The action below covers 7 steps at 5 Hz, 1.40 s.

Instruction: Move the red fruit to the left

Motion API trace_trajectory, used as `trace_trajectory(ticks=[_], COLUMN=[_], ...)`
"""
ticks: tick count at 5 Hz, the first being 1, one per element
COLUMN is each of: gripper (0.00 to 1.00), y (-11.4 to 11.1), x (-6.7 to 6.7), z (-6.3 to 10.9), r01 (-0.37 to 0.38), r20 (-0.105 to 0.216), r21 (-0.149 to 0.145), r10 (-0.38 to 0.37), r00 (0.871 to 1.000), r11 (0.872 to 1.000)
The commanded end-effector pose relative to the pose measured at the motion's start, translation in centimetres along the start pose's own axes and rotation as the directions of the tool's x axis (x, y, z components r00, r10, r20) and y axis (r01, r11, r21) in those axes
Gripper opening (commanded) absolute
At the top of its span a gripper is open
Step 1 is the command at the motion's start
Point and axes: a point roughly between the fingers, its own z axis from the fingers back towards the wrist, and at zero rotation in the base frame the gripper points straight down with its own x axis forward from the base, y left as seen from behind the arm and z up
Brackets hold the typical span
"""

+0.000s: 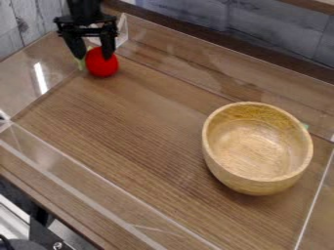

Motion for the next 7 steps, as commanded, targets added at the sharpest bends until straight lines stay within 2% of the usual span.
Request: trace_trajectory(ticks=[1,2,3,4,5,6,7], gripper=[1.00,0.00,0.00,1.00,1.00,0.00,0.00], y=[0.52,0.60,0.79,1.09,1.16,1.19,1.18], x=[0.79,0.88,0.95,0.95,0.91,0.94,0.96], z=[1.22,0.67,1.02,0.89,0.83,0.47,1.02], r01=[-0.012,-0.019,-0.035,-0.053,-0.071,-0.078,-0.092], r20=[0.053,0.048,0.044,0.035,0.027,0.024,0.021], r21=[0.018,0.022,0.007,-0.004,-0.017,-0.015,-0.032], r10=[0.011,0.018,0.035,0.053,0.072,0.079,0.093], r00=[0.999,0.999,0.998,0.998,0.997,0.997,0.995], r11=[1.000,1.000,0.999,0.999,0.997,0.997,0.995])
